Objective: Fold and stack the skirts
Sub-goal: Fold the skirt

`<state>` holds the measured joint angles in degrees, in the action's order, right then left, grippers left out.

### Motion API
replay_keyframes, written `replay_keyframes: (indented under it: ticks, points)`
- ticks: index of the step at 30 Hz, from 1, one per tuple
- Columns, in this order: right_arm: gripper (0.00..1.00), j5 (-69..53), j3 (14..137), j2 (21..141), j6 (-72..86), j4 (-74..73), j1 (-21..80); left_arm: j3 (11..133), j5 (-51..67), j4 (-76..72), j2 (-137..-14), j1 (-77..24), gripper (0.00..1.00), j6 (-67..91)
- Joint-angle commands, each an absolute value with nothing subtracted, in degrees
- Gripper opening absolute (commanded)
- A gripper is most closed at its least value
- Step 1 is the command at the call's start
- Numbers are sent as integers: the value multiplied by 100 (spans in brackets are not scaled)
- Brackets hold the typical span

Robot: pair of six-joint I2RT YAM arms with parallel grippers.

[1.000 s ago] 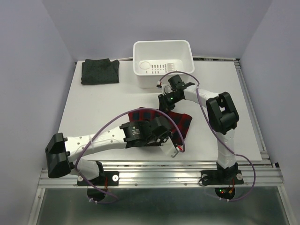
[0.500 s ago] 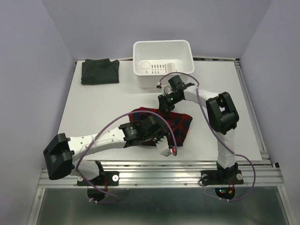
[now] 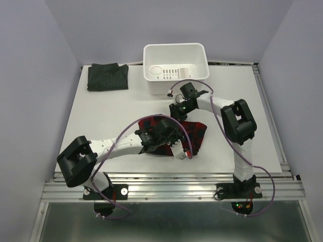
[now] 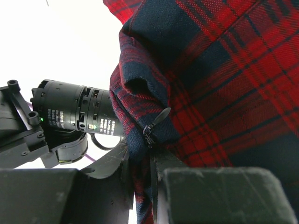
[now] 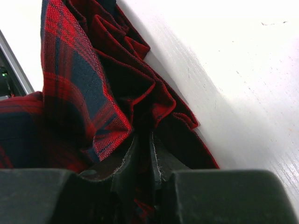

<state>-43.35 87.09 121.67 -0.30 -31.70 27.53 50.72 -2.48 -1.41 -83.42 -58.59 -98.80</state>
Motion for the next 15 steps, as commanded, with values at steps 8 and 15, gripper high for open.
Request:
replay_keyframes:
  ticks: [8,15]
  points:
    - [21,-4553,8727,12243,-18,-3155,2830,4519,-35,-2416,-8780,-5520,20,-10608]
    - [21,-4509,8736,12243,-35,-3164,2830,4395,-342,-3652,-8939,-5502,52,-10582]
